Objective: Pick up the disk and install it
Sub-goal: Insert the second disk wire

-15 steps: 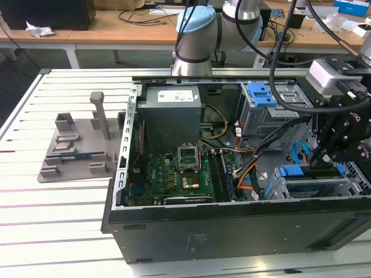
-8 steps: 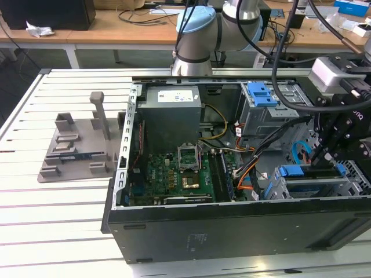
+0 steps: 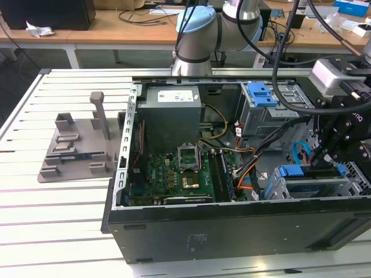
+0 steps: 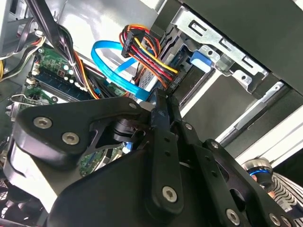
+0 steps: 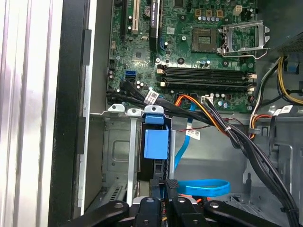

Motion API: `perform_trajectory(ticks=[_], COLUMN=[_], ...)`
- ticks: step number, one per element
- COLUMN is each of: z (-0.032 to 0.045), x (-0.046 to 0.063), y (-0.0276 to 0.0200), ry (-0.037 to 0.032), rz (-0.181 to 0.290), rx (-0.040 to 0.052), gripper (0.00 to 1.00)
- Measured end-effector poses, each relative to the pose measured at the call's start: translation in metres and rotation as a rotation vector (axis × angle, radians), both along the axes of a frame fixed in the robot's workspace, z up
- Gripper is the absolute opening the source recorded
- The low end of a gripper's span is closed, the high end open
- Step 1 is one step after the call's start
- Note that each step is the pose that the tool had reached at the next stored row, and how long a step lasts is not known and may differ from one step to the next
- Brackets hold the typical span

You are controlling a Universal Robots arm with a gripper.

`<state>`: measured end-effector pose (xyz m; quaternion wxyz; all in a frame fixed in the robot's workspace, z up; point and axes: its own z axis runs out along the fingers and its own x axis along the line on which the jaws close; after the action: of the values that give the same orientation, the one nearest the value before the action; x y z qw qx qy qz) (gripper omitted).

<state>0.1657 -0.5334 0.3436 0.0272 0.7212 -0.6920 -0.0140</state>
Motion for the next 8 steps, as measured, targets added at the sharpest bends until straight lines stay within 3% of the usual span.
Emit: perform_trajectory(ticks=[4,8], z=[-0.0004,-0.0042], x=[0.0022,0.003], y=[-0.0001,-0.0001], ry=[0.0004,0.0053], rz=[0.001,0.001], rx=[0.0007,-0.0002], gripper=[0.16,0.16])
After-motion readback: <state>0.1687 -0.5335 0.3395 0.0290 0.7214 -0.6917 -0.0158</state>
